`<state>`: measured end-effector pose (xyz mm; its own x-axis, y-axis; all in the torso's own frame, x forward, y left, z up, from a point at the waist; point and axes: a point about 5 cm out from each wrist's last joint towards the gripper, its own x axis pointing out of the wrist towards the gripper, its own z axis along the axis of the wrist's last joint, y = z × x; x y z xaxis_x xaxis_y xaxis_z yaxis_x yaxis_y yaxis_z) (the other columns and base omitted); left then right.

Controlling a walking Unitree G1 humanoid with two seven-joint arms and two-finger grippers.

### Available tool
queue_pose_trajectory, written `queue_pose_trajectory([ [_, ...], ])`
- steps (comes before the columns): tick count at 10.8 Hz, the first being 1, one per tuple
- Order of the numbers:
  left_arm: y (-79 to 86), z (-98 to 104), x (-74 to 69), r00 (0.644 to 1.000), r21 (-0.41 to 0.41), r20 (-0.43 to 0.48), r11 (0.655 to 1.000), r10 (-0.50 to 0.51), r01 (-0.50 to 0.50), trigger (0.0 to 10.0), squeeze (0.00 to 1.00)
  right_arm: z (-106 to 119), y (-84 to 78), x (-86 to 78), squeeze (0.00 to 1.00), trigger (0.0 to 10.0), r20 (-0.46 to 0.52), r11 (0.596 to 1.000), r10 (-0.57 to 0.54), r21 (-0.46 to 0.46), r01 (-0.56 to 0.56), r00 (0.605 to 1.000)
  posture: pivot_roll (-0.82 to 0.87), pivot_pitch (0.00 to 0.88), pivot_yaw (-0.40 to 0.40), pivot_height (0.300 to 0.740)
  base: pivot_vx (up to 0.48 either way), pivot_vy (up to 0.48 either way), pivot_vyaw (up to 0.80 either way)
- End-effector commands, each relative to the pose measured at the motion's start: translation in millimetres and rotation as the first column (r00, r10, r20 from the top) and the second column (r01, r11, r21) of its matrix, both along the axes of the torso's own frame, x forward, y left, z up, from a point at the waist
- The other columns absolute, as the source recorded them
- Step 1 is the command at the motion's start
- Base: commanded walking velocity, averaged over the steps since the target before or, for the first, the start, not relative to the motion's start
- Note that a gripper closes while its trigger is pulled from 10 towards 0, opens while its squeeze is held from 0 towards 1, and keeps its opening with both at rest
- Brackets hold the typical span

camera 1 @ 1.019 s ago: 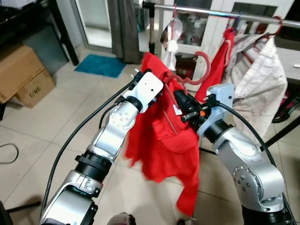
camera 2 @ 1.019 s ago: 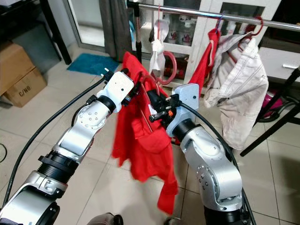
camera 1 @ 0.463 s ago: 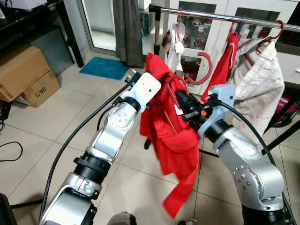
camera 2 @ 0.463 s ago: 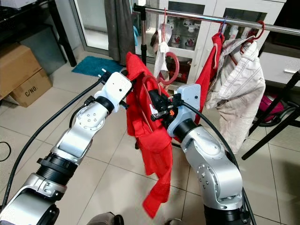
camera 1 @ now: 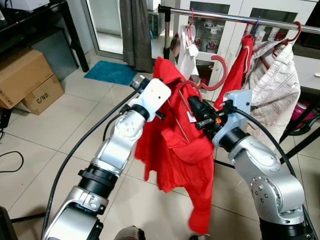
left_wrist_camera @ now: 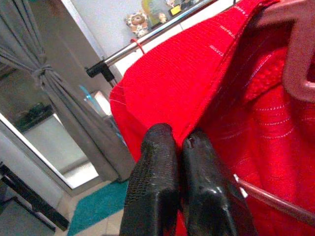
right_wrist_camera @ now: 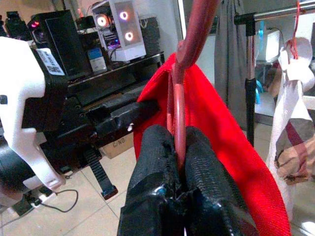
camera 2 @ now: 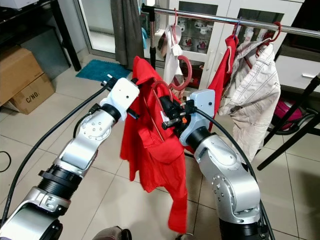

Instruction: Hang hanger

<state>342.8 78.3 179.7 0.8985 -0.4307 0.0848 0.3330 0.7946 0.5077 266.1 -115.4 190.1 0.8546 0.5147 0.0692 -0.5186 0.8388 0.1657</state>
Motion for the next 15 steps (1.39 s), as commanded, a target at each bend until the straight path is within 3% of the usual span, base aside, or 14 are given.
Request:
queue_pose_trajectory([
  [1,6.7,3.2,0.4,1.000,-0.022,0.008,1.000,0.008,-0.008,0.0,0.00,9.1,-5.5,-2.4,0.00,10.0,0.042,1.000,-0.019,0.014,0.018,0.999,-0.03,0.011,0.009,0.740,0.000,0.000,0.00],
  [5,16.3,12.8,-2.8,0.999,-0.148,0.031,0.988,-0.038,0.042,0.0,0.00,3.6,-9.5,-0.5,0.00,10.0,0.023,0.999,-0.029,-0.034,0.030,0.999,-0.03,0.004,0.013,0.740,0.000,0.000,0.00],
  [6,23.2,25.9,0.8,0.997,-0.187,0.078,0.982,-0.016,0.031,0.0,0.00,-6.2,-12.6,-0.2,0.00,10.0,-0.019,0.992,-0.040,-0.123,0.037,0.999,-0.03,0.004,0.015,0.740,0.000,0.000,0.00],
  [9,59.2,64.5,21.6,0.982,-0.139,0.160,0.987,0.103,-0.081,0.0,0.00,-17.0,-21.0,-9.3,0.00,10.0,-0.049,0.972,0.023,-0.233,-0.034,0.999,-0.03,0.002,0.017,0.740,0.000,0.000,0.00],
  [12,108.6,68.6,42.7,0.968,-0.053,0.070,0.970,0.240,-0.237,0.0,0.00,-10.2,-23.9,-25.8,0.00,10.0,-0.029,0.972,0.149,-0.180,-0.152,0.988,-0.03,0.000,0.030,0.740,0.000,0.000,0.00],
  [13,127.7,64.8,47.8,0.951,-0.080,0.024,0.949,0.307,-0.304,0.0,0.00,-2.2,-25.3,-30.8,0.00,10.0,0.006,0.974,0.190,-0.130,-0.187,0.982,-0.02,0.000,0.033,0.740,0.000,0.000,0.00],
  [15,130.9,56.5,51.2,0.951,-0.122,-0.031,0.943,0.308,-0.310,0.0,0.00,2.7,-23.7,-33.5,0.00,10.0,0.028,0.973,0.213,-0.090,-0.210,0.977,-0.02,0.000,0.036,0.740,0.000,0.000,0.00],
])
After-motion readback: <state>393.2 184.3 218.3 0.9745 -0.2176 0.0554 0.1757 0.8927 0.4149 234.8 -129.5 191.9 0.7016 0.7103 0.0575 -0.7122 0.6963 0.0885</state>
